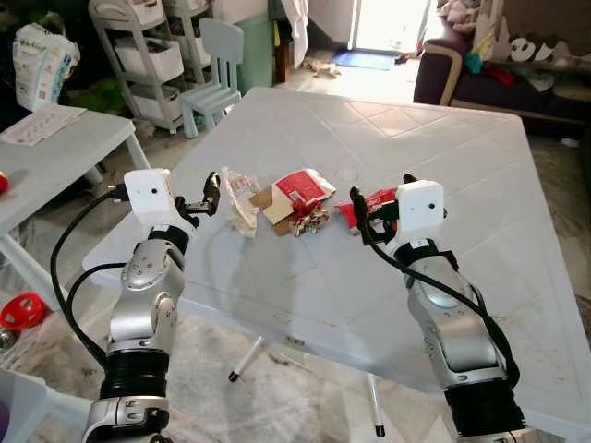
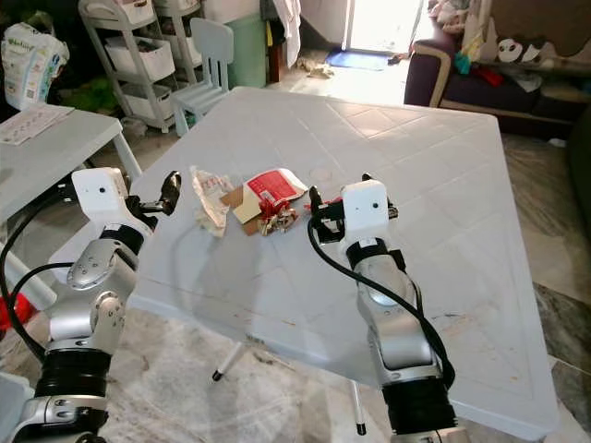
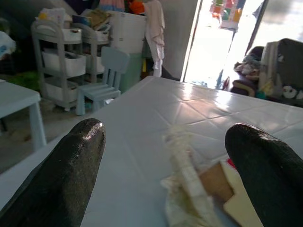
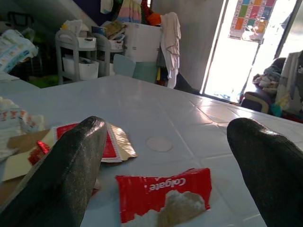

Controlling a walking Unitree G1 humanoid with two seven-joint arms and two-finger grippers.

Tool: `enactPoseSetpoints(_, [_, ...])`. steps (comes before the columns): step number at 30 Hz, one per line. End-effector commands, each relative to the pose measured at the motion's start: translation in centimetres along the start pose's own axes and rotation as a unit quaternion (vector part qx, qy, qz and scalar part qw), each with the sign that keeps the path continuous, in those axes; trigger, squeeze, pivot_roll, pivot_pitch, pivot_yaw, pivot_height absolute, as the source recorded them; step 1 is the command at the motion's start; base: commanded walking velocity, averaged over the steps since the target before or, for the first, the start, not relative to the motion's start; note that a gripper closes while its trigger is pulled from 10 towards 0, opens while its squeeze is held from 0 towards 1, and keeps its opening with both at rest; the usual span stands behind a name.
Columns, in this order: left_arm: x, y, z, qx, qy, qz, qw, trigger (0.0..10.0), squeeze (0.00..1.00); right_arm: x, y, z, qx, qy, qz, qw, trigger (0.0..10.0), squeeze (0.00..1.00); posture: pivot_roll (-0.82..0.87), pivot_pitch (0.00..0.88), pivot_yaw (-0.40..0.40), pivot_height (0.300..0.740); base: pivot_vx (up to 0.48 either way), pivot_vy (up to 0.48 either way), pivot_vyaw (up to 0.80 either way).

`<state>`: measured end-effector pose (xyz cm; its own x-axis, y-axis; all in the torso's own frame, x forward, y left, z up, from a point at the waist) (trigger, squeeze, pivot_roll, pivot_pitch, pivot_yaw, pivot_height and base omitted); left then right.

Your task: Picking trash to rubbish bin

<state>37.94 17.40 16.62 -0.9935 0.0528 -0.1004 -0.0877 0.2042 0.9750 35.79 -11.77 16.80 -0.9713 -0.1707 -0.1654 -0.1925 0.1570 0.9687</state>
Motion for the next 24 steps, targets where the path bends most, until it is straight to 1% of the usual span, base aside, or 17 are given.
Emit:
enactPoseSetpoints(1, [-0.3, 0.3, -0.3, -0.005, -0.004, 0.001, 1.000, 10.0, 0.00, -0.1, 0.3, -0.1, 0.002, 0.001, -0.008, 1.000, 10.0, 0.00, 0.01, 0.006, 0.014, 0.740, 0.322, 0.000, 0.00])
enactPoseSetpoints(4, [-0.4, 0.0, -0.2, -0.011, 0.003, 0.008, 1.000, 10.0, 0.00, -0.1, 0.4, 0.0, 0.002, 0.002, -0.009, 1.000, 10.0, 0.00, 0.01, 0.003, 0.013, 0.740, 0.000, 0.000, 0.00])
enactPoseSetpoints(10, [-0.6, -1.0, -0.5, -0.002, 0.000, 0.025, 1.000, 10.0, 0.00, -0.1, 0.4, 0.2, 0.001, 0.009, -0.009, 1.000, 10.0, 0.00, 0.00, 0.010, 0.009, 0.740, 0.000, 0.000, 0.00])
enactPoseSetpoints(13, [-0.7, -1.6, -0.7, 0.000, -0.001, 0.040, 0.999, 10.0, 0.00, 0.1, 0.1, 0.5, 0.000, 0.022, 0.000, 1.000, 10.0, 0.00, -0.01, 0.015, 0.002, 0.740, 0.000, 0.000, 0.00])
enactPoseSetpoints(15, [-0.8, -1.8, -1.1, -0.002, -0.013, 0.044, 0.999, 10.0, 0.00, 0.5, -0.5, 1.0, -0.005, 0.043, 0.012, 0.999, 10.0, 0.00, -0.02, 0.022, 0.001, 0.740, 0.000, 0.000, 0.00])
enactPoseSetpoints(17, [-1.0, -1.8, -1.1, -0.004, -0.016, 0.045, 0.999, 10.0, 0.00, 1.0, -0.8, 1.8, -0.022, 0.073, 0.022, 0.997, 10.0, 0.00, -0.02, 0.027, 0.002, 0.740, 0.000, 0.000, 0.00])
enactPoseSetpoints(18, [-1.2, -1.8, -1.0, -0.004, -0.014, 0.046, 0.999, 10.0, 0.00, 1.6, -0.6, 2.8, -0.038, 0.109, 0.018, 0.993, 10.0, 0.00, -0.03, 0.035, 0.002, 0.740, 0.000, 0.000, 0.00])
enactPoseSetpoints(20, [-1.2, -1.9, -1.0, -0.004, -0.012, 0.047, 0.999, 10.0, 0.00, 2.2, -0.5, 3.5, -0.046, 0.134, 0.021, 0.990, 10.0, 0.00, -0.04, 0.043, 0.003, 0.740, 0.000, 0.000, 0.00])
enactPoseSetpoints(21, [-1.2, -2.2, -1.0, -0.002, -0.012, 0.052, 0.999, 10.0, 0.00, 2.7, -0.4, 4.0, -0.061, 0.150, 0.023, 0.986, 10.0, 0.00, -0.05, 0.052, 0.004, 0.740, 0.000, 0.000, 0.00])
enactPoseSetpoints(24, [-1.2, -2.8, -1.3, 0.000, -0.017, 0.059, 0.998, 10.0, 0.00, 3.2, -0.2, 4.5, -0.062, 0.167, 0.024, 0.984, 10.0, 0.00, -0.05, 0.062, 0.001, 0.740, 0.000, 0.000, 0.00])
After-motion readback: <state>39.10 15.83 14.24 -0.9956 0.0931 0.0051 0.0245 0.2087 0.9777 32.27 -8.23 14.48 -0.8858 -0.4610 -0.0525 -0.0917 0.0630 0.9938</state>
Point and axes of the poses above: a point about 5 cm out from each wrist's last joint towards the gripper, its own x axis pointing back from the gripper into the wrist, its own y axis along the axis of the wrist's last joint, z = x × y, the point moved 4 cm from there along -x, pointing out of the wrist towards the gripper, and after that the axes turned 3 degrees about x, right-handed, at the moved point
